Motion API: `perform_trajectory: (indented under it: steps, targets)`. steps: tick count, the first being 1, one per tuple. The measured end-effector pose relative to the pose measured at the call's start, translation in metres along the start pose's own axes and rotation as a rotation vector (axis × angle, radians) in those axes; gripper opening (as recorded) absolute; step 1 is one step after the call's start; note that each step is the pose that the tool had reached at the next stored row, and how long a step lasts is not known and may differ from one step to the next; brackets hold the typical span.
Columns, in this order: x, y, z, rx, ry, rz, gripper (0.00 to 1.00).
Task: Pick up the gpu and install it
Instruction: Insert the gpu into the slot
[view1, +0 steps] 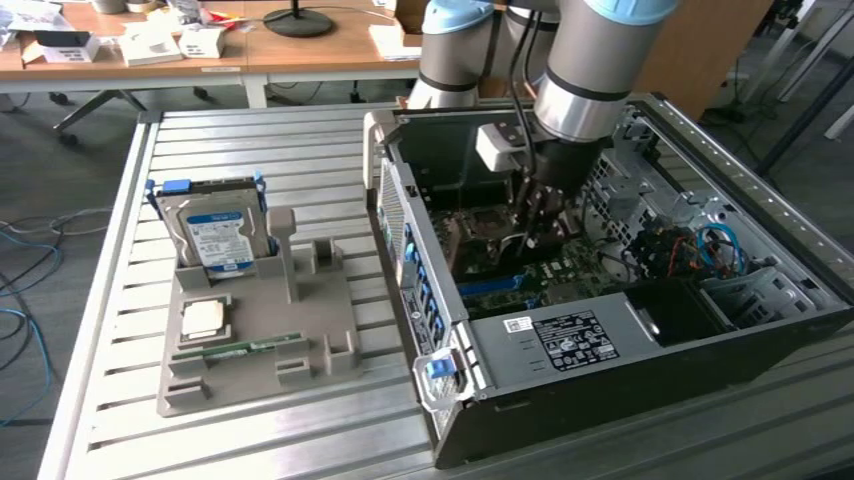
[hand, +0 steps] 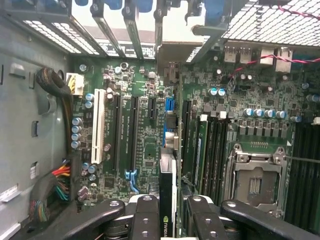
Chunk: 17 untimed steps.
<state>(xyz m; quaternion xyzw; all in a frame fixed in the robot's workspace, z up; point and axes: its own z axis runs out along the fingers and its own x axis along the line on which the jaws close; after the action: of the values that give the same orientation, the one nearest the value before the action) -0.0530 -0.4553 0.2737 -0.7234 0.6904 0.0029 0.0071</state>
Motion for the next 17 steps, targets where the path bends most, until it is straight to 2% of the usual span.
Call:
perform_trajectory:
  steps: [17]
  targets:
    - [-0.0004,0.0108,0.0022,0.0004,0.0,0.0,0.26]
